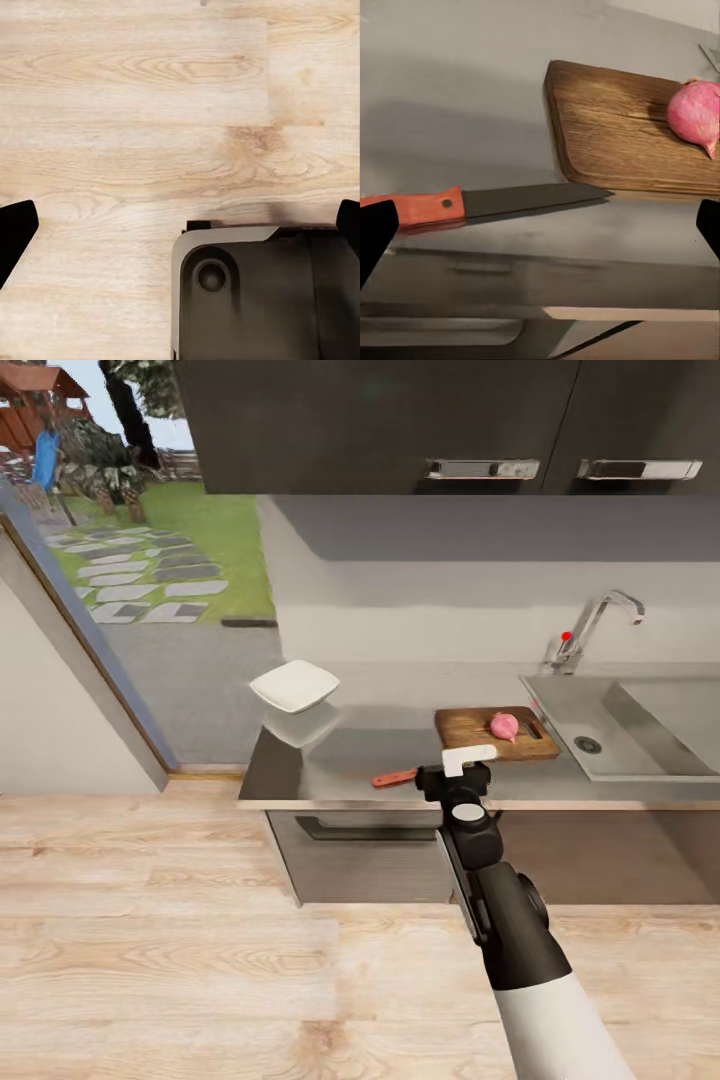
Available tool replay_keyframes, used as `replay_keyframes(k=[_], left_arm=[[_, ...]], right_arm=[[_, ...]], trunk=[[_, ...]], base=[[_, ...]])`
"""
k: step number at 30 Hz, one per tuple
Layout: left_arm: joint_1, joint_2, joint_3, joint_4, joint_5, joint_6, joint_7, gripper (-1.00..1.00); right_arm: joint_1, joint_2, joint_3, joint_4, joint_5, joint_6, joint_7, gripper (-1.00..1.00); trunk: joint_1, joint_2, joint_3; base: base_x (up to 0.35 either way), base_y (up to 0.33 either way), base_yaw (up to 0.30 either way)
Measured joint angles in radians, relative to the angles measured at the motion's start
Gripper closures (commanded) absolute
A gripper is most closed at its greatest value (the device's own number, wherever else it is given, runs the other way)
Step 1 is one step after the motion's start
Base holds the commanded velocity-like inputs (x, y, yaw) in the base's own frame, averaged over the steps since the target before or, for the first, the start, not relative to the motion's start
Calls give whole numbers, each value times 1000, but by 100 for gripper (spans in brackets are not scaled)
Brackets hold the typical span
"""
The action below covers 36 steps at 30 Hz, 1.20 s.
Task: In the kitchen, take the Vidalia onion out of the sink, dice it on the chopping board with the paring knife, put the diced onion into the bowl on the countertop, then place both the paring knife and the chopping board into the sink.
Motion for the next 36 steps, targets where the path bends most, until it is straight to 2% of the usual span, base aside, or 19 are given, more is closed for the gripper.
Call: replay_keyframes(k=[4, 5, 6, 10, 11, 13, 14, 16, 23, 36], left_arm=[[0, 0, 0, 0, 0, 0, 0, -100], [0, 0, 0, 0, 0, 0, 0, -100], [0, 0, 0, 0, 0, 0, 0, -100], [0, 0, 0, 0, 0, 0, 0, -100], [0, 0, 0, 0, 0, 0, 0, -100], [0, 0, 0, 0, 0, 0, 0, -100], [0, 0, 0, 0, 0, 0, 0, -100], [0, 0, 0, 0, 0, 0, 0, -100], [0, 0, 0, 0, 0, 0, 0, -100], [0, 0, 0, 4, 0, 0, 0, -100]], right_arm=[[0, 0, -13, 0, -67, -4, -41, -100], [0, 0, -17, 0, -81, -6, -62, -100], [0, 0, -23, 0, -103, -10, -115, -100], [0, 0, -37, 0, -111, -11, -136, -100], [0, 0, -72, 1, -111, -11, -141, -100], [0, 0, -108, 1, -112, -11, -142, -100], [0, 0, -149, 1, -112, -11, -143, -100], [0, 0, -162, 2, -113, -12, -144, -100], [0, 0, -173, 12, -114, -13, -144, -100], [0, 0, -173, 25, -115, -48, -175, -100]], trunk=[[0, 0, 0], [0, 0, 0], [0, 0, 0], [0, 0, 0], [0, 0, 0], [0, 0, 0], [0, 0, 0], [0, 0, 0], [0, 0, 0], [0, 0, 0]], base=[[0, 292, 0], [0, 292, 0], [0, 292, 0], [4, 292, 0], [28, 292, 0], [74, 281, 0], [99, 258, 0], [89, 197, 0], [79, 131, 0], [222, 182, 0]])
